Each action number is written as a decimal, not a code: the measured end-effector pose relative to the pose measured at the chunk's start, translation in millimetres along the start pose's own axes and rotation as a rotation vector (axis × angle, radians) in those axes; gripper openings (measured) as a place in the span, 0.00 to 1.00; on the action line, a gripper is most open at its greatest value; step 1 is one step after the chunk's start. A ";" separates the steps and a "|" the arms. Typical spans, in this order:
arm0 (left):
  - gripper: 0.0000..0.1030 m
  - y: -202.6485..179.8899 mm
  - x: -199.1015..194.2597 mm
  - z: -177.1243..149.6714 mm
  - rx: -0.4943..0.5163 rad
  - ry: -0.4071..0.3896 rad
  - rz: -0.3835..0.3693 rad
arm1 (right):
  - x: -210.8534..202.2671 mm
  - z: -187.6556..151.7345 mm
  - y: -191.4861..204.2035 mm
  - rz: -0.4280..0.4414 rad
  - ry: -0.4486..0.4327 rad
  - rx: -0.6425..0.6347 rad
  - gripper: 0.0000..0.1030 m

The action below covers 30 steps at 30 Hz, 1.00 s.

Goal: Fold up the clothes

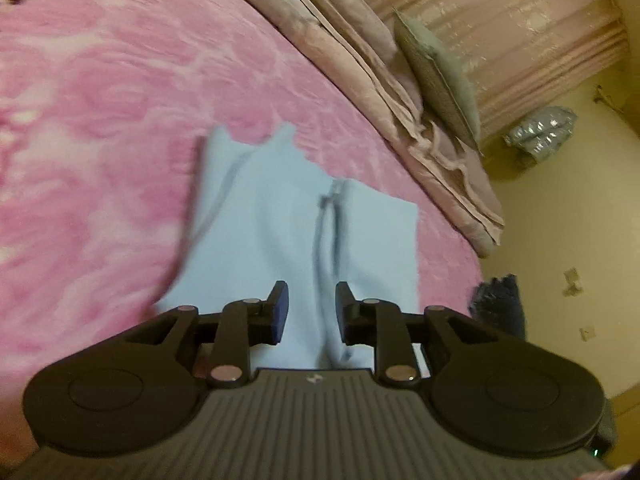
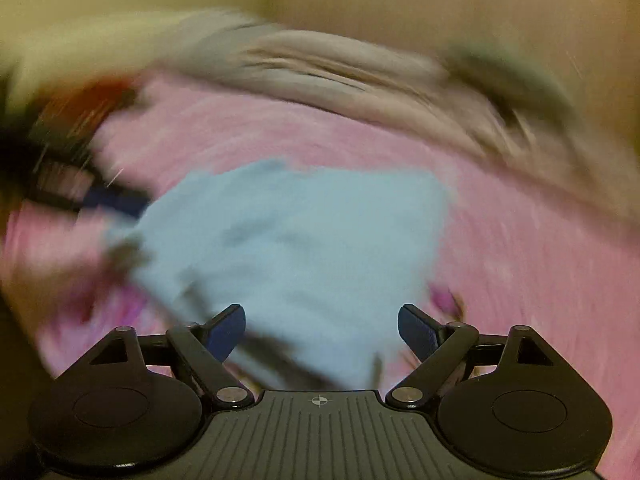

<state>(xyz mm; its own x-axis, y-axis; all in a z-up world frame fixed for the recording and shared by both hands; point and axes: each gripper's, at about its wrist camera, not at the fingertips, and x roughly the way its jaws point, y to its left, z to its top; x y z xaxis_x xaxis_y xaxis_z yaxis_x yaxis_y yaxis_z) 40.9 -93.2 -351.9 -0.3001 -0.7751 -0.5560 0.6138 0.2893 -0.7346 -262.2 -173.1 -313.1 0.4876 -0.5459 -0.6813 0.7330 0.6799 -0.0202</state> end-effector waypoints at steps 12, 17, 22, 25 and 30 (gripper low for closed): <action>0.34 0.6 113.7 54.3 -0.051 0.201 -0.065 | 78.1 12.4 -162.7 0.210 0.263 1.086 0.54; 0.35 1.3 135.8 56.6 -0.044 0.248 -0.075 | 97.2 10.4 -160.5 0.255 0.271 1.125 0.54; 0.32 -16.7 152.7 51.8 0.040 0.292 -0.060 | 107.5 -3.9 -174.7 0.285 0.258 1.151 0.54; 0.09 -18.2 150.7 49.3 0.060 0.289 -0.063 | 109.3 -6.6 -175.7 0.296 0.247 1.166 0.54; 0.06 -15.9 111.9 61.9 0.081 0.199 -0.093 | 113.2 9.4 -156.0 0.365 0.256 1.133 0.54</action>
<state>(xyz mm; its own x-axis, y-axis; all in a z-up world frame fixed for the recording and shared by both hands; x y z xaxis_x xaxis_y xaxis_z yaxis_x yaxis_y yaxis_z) 42.7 -219.2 -378.3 -0.4908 -0.6683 -0.5591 0.6309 0.1699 -0.7570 -316.9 -345.5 -380.2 0.7376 -0.2128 -0.6408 0.6337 -0.1093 0.7658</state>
